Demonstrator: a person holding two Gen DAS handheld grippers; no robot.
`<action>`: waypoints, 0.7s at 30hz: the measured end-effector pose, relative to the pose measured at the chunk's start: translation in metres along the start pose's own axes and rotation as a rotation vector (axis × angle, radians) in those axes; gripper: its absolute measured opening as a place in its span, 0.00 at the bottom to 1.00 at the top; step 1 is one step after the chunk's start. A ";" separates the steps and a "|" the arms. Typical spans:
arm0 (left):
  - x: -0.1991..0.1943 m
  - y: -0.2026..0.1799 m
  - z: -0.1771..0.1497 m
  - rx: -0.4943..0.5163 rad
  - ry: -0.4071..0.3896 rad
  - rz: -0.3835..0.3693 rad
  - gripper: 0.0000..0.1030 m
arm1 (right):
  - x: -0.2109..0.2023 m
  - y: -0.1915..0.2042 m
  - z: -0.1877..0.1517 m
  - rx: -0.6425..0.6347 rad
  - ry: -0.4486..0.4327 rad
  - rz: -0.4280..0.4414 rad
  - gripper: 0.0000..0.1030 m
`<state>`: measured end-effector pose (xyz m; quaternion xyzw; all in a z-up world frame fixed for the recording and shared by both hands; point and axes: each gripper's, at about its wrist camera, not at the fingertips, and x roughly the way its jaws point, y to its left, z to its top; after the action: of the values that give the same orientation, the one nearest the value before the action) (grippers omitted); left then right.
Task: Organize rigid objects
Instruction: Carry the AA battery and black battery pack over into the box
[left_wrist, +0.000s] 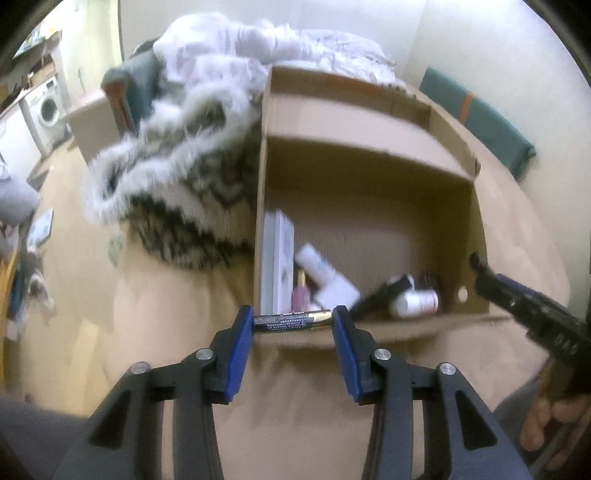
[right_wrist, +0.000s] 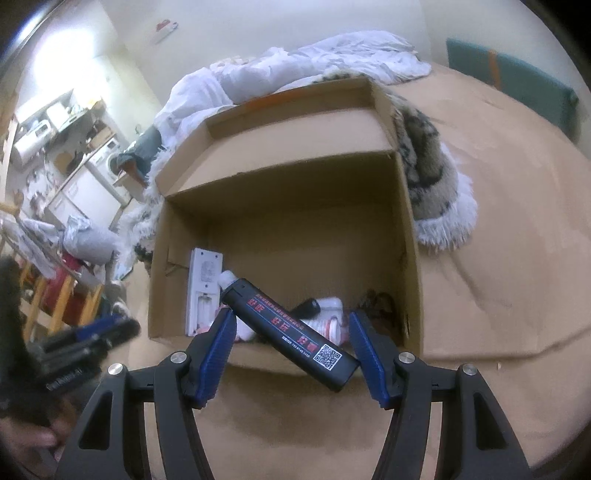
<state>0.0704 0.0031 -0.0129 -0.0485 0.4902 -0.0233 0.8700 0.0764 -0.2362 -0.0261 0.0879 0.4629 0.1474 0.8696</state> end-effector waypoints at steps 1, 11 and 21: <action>0.002 -0.001 0.008 0.004 -0.003 0.000 0.38 | 0.003 0.002 0.004 -0.011 0.001 -0.001 0.65; 0.057 -0.024 0.041 0.071 0.012 0.005 0.39 | 0.056 -0.012 0.041 -0.055 0.059 -0.052 0.65; 0.099 -0.035 0.035 0.074 0.079 0.001 0.39 | 0.083 -0.027 0.031 0.000 0.154 -0.056 0.65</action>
<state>0.1517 -0.0379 -0.0754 -0.0153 0.5230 -0.0431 0.8511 0.1507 -0.2336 -0.0815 0.0634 0.5308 0.1295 0.8352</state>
